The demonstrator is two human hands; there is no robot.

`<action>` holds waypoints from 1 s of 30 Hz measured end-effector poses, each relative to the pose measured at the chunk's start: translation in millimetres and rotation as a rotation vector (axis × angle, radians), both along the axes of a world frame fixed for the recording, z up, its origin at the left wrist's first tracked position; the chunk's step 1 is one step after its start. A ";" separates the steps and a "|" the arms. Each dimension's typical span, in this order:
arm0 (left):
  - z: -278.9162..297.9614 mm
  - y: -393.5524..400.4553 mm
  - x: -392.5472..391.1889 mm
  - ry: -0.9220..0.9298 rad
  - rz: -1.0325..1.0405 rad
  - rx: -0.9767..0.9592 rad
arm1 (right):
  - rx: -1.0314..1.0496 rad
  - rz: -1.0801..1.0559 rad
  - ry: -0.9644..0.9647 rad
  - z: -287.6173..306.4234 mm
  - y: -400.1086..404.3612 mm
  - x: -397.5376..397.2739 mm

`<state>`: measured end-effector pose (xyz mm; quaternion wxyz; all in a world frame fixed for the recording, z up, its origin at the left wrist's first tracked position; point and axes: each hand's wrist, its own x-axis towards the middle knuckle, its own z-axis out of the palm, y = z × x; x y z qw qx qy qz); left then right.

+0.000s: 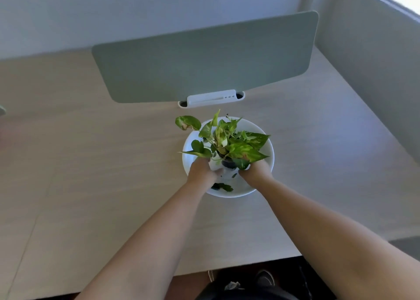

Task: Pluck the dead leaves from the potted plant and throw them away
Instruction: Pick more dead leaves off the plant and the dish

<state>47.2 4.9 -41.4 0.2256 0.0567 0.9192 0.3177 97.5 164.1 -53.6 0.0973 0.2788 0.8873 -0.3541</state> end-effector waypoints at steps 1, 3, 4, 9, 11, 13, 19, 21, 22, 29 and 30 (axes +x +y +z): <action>-0.1 4.9 -5.4 -0.004 0.007 0.045 | 0.008 -0.009 -0.013 -1.6 -0.8 -2.5; 1.4 12.3 -12.9 -0.032 0.022 0.135 | 0.031 -0.002 -0.034 -2.7 -0.4 -4.6; 0.0 15.4 -17.3 -0.058 0.024 0.162 | 0.039 -0.001 -0.044 -3.1 0.1 -5.8; -5.8 24.7 -28.0 -0.056 0.009 0.197 | 0.022 -0.018 -0.036 -5.4 4.4 -10.9; -4.0 23.9 -31.0 -0.066 0.039 0.250 | 0.011 -0.033 0.005 -2.4 4.9 -13.9; -3.3 21.1 -34.5 -0.036 0.043 0.294 | -0.029 -0.024 0.036 0.3 4.2 -15.6; -2.1 13.8 -38.4 -0.011 -0.003 0.297 | -0.034 0.013 0.061 -1.2 1.9 -19.4; -3.1 13.1 -37.5 -0.013 -0.030 0.341 | -0.036 0.015 0.057 -3.3 3.1 -20.6; -3.4 12.2 -36.8 -0.018 -0.039 0.381 | -0.038 0.017 0.054 -5.0 3.5 -20.6; -15.8 5.7 -40.5 -0.107 -0.022 0.369 | 0.004 0.071 -0.006 -11.8 0.9 -22.1; -14.4 5.1 -40.2 -0.111 -0.040 0.298 | -0.013 0.078 -0.008 -13.4 -0.2 -21.9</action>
